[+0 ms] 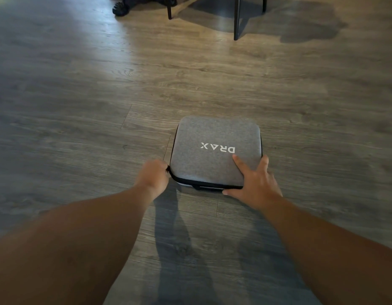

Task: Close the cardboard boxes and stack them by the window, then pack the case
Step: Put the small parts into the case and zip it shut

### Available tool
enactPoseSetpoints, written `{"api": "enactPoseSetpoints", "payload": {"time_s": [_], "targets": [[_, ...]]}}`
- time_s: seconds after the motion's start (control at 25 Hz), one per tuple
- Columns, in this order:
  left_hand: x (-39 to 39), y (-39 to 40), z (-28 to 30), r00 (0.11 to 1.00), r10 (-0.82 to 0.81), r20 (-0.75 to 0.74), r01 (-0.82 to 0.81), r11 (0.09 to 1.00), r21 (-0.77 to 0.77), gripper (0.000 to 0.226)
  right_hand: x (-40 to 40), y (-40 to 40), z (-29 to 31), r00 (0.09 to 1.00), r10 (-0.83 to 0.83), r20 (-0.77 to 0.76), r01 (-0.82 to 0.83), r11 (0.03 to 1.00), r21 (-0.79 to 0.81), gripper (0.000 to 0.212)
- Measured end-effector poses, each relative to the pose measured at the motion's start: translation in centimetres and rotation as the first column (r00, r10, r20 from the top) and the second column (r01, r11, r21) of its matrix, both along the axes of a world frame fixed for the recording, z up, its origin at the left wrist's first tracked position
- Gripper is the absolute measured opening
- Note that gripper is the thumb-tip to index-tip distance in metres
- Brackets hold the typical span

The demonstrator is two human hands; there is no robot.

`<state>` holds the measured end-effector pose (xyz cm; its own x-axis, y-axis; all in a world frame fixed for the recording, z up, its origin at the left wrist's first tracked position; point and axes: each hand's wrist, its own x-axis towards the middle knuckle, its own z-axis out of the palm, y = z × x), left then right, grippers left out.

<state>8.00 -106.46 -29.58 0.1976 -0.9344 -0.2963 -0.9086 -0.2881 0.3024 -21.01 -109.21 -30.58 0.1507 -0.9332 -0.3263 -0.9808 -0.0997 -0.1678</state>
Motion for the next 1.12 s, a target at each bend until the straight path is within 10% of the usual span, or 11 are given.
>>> {"api": "enactPoseSetpoints", "payload": {"time_s": [0.8,1.12], "targets": [[0.6,3.1,-0.5,0.994,-0.064,-0.088,0.059,0.997,-0.058,0.032,5.0,1.4,0.2,0.995,-0.023,-0.101,0.017,0.999,-0.051,0.135],[-0.5,3.5,-0.3,0.997,-0.064,-0.050,0.061,0.997,-0.051,0.018,11.7,0.8,-1.3,0.963,0.233,-0.137,-0.245,0.966,-0.080,0.088]]}}
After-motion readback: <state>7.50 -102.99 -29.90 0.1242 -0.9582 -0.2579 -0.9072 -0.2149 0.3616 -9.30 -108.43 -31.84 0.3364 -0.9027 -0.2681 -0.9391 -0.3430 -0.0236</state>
